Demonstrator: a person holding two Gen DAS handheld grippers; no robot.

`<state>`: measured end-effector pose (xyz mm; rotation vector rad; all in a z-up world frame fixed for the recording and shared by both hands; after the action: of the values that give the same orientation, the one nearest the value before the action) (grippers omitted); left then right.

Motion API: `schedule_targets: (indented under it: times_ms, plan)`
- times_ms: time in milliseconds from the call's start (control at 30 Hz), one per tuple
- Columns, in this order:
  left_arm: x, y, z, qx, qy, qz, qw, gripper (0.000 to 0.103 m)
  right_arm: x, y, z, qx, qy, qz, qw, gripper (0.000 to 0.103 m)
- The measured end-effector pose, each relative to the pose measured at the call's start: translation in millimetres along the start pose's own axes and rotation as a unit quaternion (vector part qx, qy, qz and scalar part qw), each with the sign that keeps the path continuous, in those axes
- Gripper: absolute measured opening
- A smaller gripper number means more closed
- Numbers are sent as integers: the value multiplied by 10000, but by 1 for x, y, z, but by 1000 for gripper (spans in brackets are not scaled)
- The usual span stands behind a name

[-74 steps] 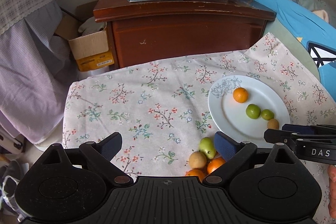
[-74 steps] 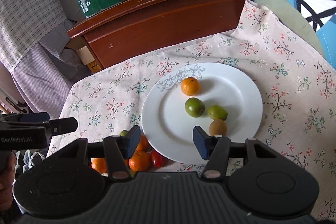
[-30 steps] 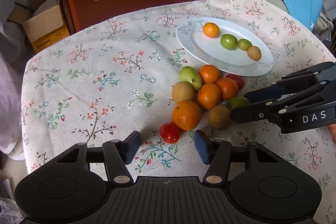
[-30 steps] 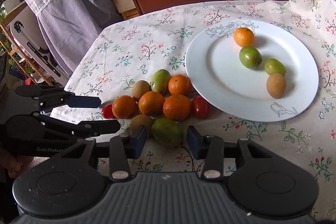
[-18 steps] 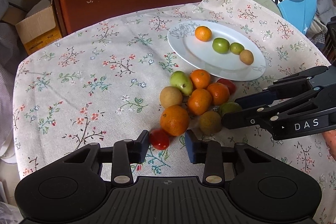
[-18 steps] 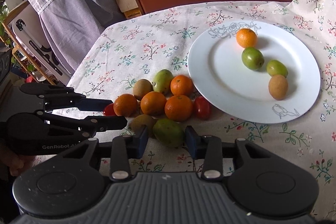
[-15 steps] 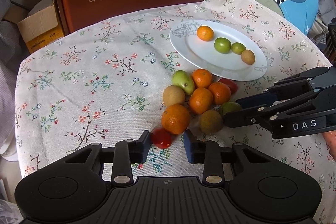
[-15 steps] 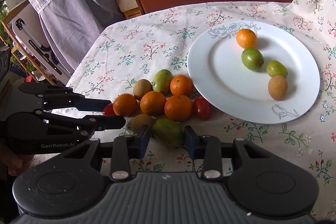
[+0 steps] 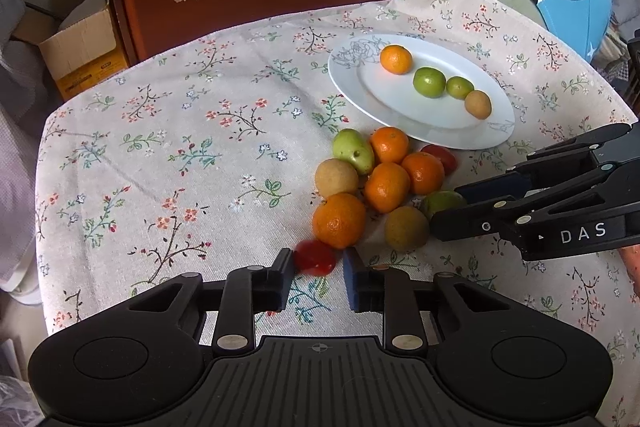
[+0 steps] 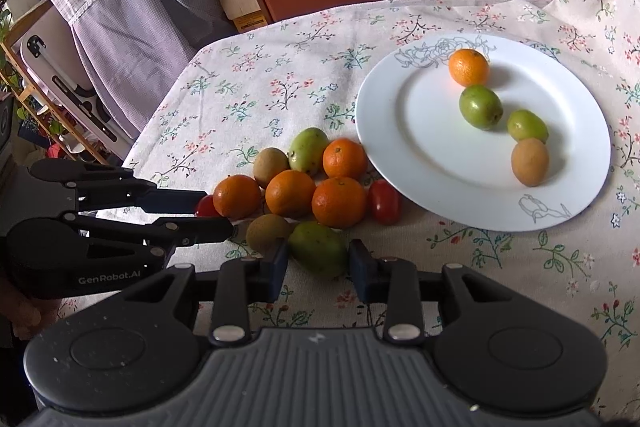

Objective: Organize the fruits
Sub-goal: 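Grasp a red cherry tomato with the left gripper while the right gripper grasps a green fruit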

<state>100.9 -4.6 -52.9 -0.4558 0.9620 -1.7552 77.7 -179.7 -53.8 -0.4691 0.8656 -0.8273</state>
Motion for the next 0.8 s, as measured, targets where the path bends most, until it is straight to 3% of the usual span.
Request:
schedule_targets:
  times_ms: [433, 800]
  plan:
    - [-6, -16, 7, 136, -161, 175, 9996, 20, -11, -13, 7, 185, -104, 7, 9998, 33]
    - [5, -32, 28, 396, -267, 93, 9988, 20, -9, -34, 21, 566, -20, -41, 9984, 33]
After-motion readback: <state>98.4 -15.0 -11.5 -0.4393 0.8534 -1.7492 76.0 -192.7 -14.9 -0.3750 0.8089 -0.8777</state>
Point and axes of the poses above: each gripper's, at about its wrist camera, not at the fingertips, and y roughly the way its jaws point, x to its right, z to its top, the point moved 2 cm from there along y, roughly the way its jaws point, and after that the axes turned 14 degrees about z, right-handed, at the moved point
